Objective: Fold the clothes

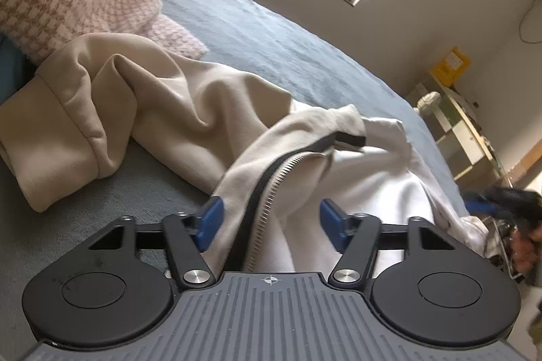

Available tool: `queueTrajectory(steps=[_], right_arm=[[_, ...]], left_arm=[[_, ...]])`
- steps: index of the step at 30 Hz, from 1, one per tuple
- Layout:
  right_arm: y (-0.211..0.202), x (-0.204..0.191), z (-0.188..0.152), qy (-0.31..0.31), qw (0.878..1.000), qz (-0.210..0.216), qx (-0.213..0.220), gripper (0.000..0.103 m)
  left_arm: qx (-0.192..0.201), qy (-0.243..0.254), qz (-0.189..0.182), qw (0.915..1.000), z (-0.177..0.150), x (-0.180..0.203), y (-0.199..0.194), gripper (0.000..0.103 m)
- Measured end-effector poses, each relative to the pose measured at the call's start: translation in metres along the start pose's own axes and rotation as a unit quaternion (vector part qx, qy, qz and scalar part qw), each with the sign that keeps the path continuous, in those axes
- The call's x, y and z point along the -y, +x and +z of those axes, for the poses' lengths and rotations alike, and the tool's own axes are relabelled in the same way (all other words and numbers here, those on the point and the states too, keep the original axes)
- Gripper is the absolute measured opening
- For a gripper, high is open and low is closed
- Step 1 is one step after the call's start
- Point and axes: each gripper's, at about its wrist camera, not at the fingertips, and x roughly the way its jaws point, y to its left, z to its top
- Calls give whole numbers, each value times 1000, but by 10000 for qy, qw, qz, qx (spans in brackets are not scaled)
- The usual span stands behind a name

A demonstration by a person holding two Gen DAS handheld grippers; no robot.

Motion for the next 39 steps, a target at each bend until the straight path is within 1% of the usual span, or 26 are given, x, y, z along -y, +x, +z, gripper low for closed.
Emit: queueTrajectory(steps=[1, 5, 9, 10, 11, 12, 13, 14, 15, 17, 18, 20, 21, 22, 23, 24, 25, 29, 30, 31, 34, 39], right_arm=[[-11, 8, -10, 100, 9999, 64, -68, 69], [-55, 41, -51, 499, 9977, 321, -338, 69], [-99, 75, -91, 899, 9924, 576, -606, 69], [-104, 92, -108, 1461, 9859, 600, -556, 69], [-109, 110, -125, 2019, 9761, 623, -504, 69], [-114, 128, -142, 2570, 9632, 643, -451, 69], [-116, 144, -161, 3087, 9477, 672, -444, 69], [-115, 154, -175, 3458, 9347, 701, -437, 69], [-113, 164, -189, 3862, 9184, 756, -407, 70], [-103, 171, -208, 4289, 8969, 1001, -398, 70], [-98, 171, -214, 4438, 8890, 1076, -333, 70], [-84, 165, -216, 4470, 8866, 1166, -209, 69], [-77, 162, -217, 4486, 8854, 1211, -147, 67], [-75, 159, -216, 4470, 8872, 1146, 9, 59], [-73, 156, -215, 4453, 8887, 1081, 164, 55], [-71, 152, -214, 4434, 8900, 1016, 320, 34], [-77, 152, -210, 4352, 8938, 958, 506, 2], [-101, 153, -195, 4008, 9048, 722, 1248, 2], [-115, 156, -190, 3817, 9095, 554, 1551, 2], [-123, 163, -186, 3765, 9093, 449, 1713, 2], [-115, 175, -193, 3870, 9080, 272, 1583, 2], [-102, 196, -206, 4039, 9046, -24, 1363, 2]], left_arm=[[-19, 4, -25, 10000, 0, 1, -2, 69], [-140, 92, -100, 9998, -5, 9, -11, 70], [-303, 395, -1, 9988, -23, 21, -26, 70], [-355, 460, 18, 9983, -29, 24, -29, 70], [-416, 509, 17, 9978, -35, 26, -30, 70], [-478, 547, 7, 9974, -42, 29, -32, 70], [-540, 586, -3, 9968, -48, 32, -33, 70], [-601, 606, -50, 9963, -55, 36, -33, 70], [-660, 613, -124, 9959, -61, 40, -33, 70], [-869, 675, -323, 9934, -73, 50, -27, 70], [-986, 712, -430, 9916, -80, 56, -23, 70], [-1172, 869, -551, 9878, -92, 68, -17, 70], [-1222, 966, -582, 9861, -98, 73, -14, 70], [-1262, 1065, -609, 9844, -104, 78, -12, 70], [-1310, 1155, -622, 9827, -109, 82, -10, 70], [-1371, 1220, -596, 9812, -114, 85, -7, 70], [-1431, 1259, -552, 9801, -118, 87, -4, 70], [-1574, 1281, -416, 9783, -125, 87, 2, 70], [-1598, 1273, -386, 9781, -127, 86, 2, 70], [-1624, 1273, -360, 9778, -127, 85, 3, 70], [-1704, 1283, -297, 9765, -127, 81, 7, 70], [-1805, 1306, -364, 9742, -126, 81, 11, 70]])
